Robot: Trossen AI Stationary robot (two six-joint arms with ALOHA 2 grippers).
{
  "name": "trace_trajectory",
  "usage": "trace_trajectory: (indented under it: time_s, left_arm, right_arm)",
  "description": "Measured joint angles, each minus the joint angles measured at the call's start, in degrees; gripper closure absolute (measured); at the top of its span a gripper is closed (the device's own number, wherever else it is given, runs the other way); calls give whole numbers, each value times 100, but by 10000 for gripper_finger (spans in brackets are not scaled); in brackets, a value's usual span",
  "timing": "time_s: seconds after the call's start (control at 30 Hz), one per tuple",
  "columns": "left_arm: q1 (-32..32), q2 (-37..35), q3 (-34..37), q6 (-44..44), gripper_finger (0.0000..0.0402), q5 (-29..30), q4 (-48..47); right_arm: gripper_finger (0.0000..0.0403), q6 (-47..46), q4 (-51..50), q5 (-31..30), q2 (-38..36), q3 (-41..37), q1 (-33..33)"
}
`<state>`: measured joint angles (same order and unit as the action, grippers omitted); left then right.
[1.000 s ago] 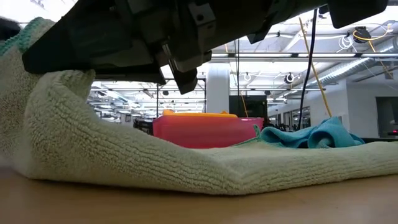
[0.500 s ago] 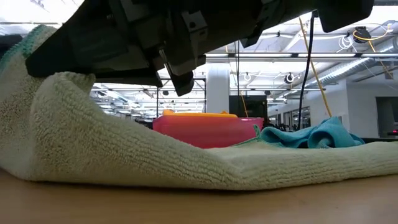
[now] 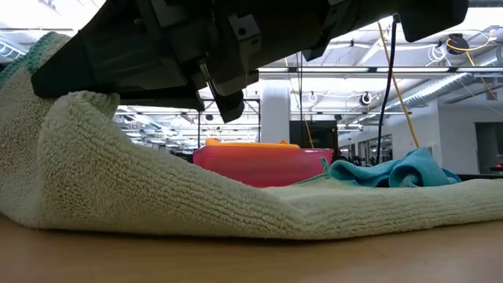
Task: Fold microfiber towels
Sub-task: Fold the light green microfiber cloth
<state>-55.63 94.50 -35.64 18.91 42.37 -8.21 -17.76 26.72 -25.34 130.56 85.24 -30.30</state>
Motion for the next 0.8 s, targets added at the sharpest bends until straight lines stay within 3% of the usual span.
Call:
trace_trajectory:
  time_s: [0.23, 0.47, 0.8]
  left_arm:
    - [2, 0, 0, 304, 390, -310, -104]
    - [19, -186, -125, 566, 396, -291, -296]
    - [199, -1951, -887, 900, 397, 946, -2330]
  right_arm:
    - [392, 5, -2, 1, 0, -1, 1]
    - [392, 142, -489, 6, -347, -1, 52]
    - [392, 1198, -1415, 3, -1466, -3, 551]
